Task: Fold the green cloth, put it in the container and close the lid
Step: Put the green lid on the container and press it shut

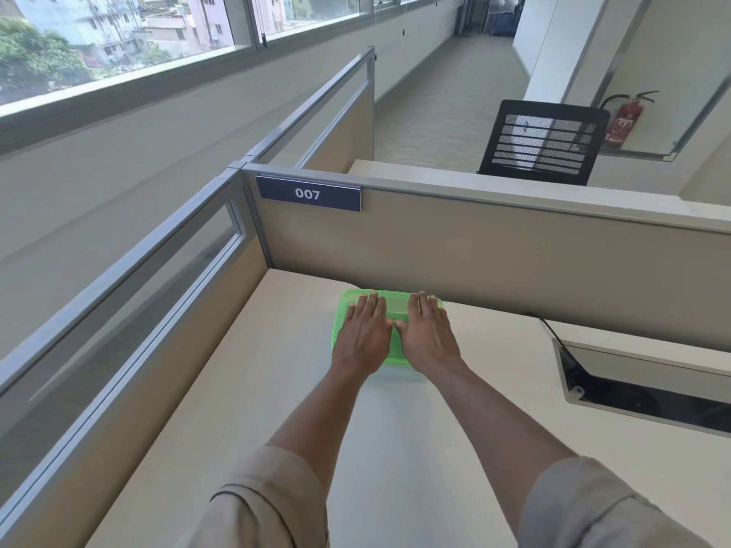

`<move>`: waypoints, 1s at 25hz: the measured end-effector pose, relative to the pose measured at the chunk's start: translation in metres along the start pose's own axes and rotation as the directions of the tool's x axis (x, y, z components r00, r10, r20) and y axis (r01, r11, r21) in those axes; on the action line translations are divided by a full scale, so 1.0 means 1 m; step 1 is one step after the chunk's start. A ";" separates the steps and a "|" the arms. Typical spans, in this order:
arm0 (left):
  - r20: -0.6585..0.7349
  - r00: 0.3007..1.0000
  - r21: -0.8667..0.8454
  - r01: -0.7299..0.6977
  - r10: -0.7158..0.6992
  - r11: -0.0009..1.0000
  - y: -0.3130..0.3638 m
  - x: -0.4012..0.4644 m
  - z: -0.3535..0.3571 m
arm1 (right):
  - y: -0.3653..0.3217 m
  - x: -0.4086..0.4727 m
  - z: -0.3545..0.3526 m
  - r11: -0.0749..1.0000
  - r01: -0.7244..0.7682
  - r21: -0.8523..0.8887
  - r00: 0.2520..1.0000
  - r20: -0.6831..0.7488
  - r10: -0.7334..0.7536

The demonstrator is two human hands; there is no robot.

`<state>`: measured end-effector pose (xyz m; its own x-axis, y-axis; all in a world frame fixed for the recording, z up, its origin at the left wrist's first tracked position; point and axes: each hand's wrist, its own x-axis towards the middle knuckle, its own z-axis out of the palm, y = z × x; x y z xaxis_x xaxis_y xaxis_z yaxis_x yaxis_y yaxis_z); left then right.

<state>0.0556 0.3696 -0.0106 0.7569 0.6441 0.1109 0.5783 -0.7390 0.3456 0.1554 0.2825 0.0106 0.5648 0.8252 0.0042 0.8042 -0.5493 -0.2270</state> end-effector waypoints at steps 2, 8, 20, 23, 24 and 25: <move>0.011 1.000 0.032 -0.011 0.010 0.999 -0.003 -0.004 0.004 | -0.001 -0.001 0.006 1.000 0.003 0.027 0.999 0.043 -0.004; 0.001 1.000 0.082 -0.026 0.026 0.996 -0.004 -0.008 0.009 | 0.001 -0.005 0.024 1.000 0.010 -0.007 1.000 0.028 -0.010; -0.014 1.000 0.104 0.003 -0.002 0.995 -0.002 -0.011 0.011 | 0.006 -0.011 0.038 0.997 0.014 -0.079 0.997 -0.070 -0.020; -0.007 1.000 0.109 -0.002 0.002 0.994 -0.001 -0.011 0.010 | 0.005 -0.010 0.036 0.997 0.012 -0.072 0.997 -0.071 -0.017; -0.007 1.000 0.114 -0.004 0.004 0.993 -0.001 -0.012 0.011 | 0.005 -0.010 0.037 0.997 0.013 -0.074 0.997 -0.078 -0.019; -0.002 1.000 0.115 -0.003 0.003 0.993 0.000 -0.011 0.010 | 0.006 -0.010 0.037 0.997 0.011 -0.074 0.997 -0.077 -0.016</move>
<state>0.0497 0.3607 -0.0211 0.7579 0.6424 0.1138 0.6075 -0.7585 0.2359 0.1475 0.2754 -0.0265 0.5640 0.8216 0.0826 0.8217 -0.5485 -0.1547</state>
